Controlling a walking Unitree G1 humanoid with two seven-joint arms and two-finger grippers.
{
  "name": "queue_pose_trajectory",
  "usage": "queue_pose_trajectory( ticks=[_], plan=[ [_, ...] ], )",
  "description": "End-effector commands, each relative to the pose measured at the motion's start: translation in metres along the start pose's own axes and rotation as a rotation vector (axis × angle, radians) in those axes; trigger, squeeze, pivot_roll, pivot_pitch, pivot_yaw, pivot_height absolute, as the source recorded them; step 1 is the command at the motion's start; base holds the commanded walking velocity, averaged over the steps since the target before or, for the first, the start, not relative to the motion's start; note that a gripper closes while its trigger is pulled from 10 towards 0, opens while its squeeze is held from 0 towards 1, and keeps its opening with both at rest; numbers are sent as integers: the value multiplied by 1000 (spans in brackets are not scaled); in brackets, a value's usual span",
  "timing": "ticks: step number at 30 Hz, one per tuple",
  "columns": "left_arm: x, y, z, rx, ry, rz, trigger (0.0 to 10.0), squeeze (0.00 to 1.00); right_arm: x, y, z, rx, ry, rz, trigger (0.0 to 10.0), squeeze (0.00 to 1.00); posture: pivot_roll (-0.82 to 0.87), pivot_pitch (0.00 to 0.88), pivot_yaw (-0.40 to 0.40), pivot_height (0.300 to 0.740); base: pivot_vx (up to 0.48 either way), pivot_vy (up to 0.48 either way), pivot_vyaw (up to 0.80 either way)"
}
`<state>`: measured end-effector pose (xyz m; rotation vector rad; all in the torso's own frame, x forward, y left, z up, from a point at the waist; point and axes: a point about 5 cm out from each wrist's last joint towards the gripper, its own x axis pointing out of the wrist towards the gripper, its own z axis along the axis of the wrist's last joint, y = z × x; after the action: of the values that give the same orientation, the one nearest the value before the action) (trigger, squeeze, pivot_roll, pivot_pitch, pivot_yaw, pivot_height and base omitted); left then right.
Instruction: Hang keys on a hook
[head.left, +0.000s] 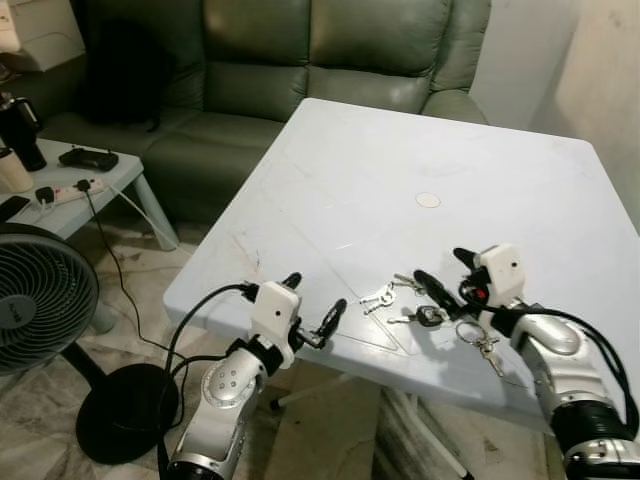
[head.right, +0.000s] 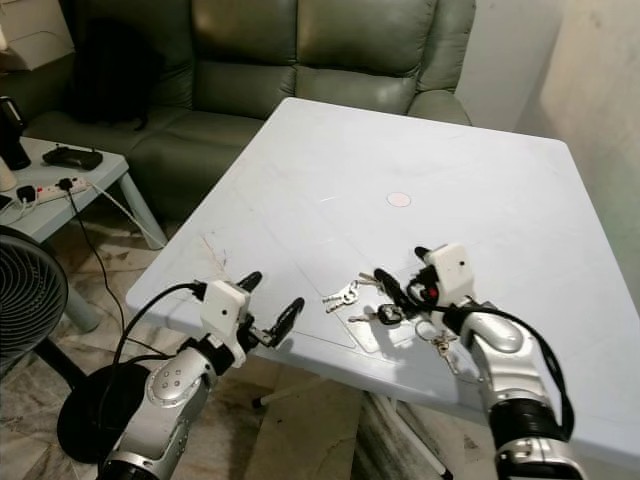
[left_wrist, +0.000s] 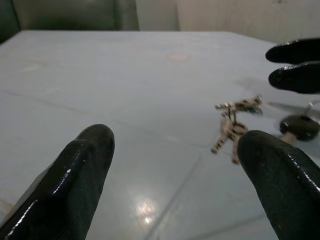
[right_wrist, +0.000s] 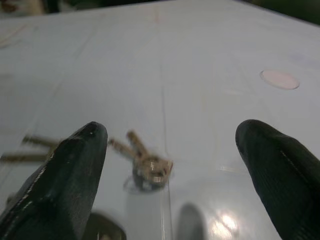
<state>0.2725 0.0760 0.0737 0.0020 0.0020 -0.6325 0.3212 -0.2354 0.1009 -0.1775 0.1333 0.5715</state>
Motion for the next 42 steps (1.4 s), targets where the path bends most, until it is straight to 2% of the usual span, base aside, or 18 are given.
queue_pose_trajectory(
  ticks=[1,16,17,18,22,23,24,25,26,27,28,29,30,32,33,34,35,42],
  plan=[
    [0,-2,1,17,10,-25,10000,0,-2,-5,4,0,7,38,10000,0,-21,0,3,740,0,0,0],
    [2,-3,4,38,20,-61,10000,0,-27,-10,-20,4,151,148,10000,0,-37,0,33,740,0,0,0],
    [2,-3,4,39,21,-64,10000,0,-28,-11,-22,12,161,148,9333,0,-37,0,33,740,0,0,0],
    [2,-3,3,39,22,-64,10000,0,-29,-12,-23,14,168,147,7961,0,-37,0,33,740,0,0,0],
    [2,-3,3,39,25,-66,10000,0,-31,-15,-24,17,180,139,8275,0,-37,0,33,740,0,0,0],
    [2,-4,3,39,26,-66,10000,0,-33,-17,-25,17,192,136,8902,0,-37,0,33,740,0,0,0],
    [2,-4,3,39,26,-65,10000,0,-35,-18,-26,21,201,137,8039,0,-36,0,33,740,0,0,0],
    [2,-4,2,39,27,-65,10000,0,-36,-20,-26,26,207,133,4784,0,-36,0,33,740,0,0,0],
    [2,-4,2,38,27,-65,10000,0,-38,-21,-26,29,211,131,4784,0,-37,0,32,740,0,0,0],
    [2,-5,2,38,28,-65,10000,0,-39,-23,-27,42,215,128,3529,0,-36,0,30,740,0,0,0],
    [2,-5,2,38,28,-65,10000,0,-40,-24,-27,50,217,127,3529,0,-36,0,30,740,0,0,0],
    [2,-5,2,38,28,-64,10000,0,-42,-26,-27,59,219,127,0,0,-36,0,29,740,0,0,0],
    [2,-5,2,39,27,-64,10000,0,-43,-29,-26,74,215,109,1137,0,-37,0,25,740,0,0,0],
    [2,-6,2,39,26,-63,10000,0,-44,-31,-25,93,206,95,1569,0,-37,0,26,740,0,0,0],
    [2,-6,2,39,26,-63,10000,0,-45,-31,-25,105,200,95,3255,0,-38,0,27,740,0,0,0],
    [2,-6,2,38,26,-63,10000,0,-45,-32,-25,112,192,90,6980,0,-38,0,25,740,0,0,0],
    [3,-7,2,38,26,-63,10000,0,-45,-33,-23,137,171,88,10000,0,-38,0,25,740,0,0,0],
    [2,-8,1,39,26,-65,10000,0,-43,-34,-14,277,20,86,10000,0,-38,0,29,740,0,0,0]
  ],
)
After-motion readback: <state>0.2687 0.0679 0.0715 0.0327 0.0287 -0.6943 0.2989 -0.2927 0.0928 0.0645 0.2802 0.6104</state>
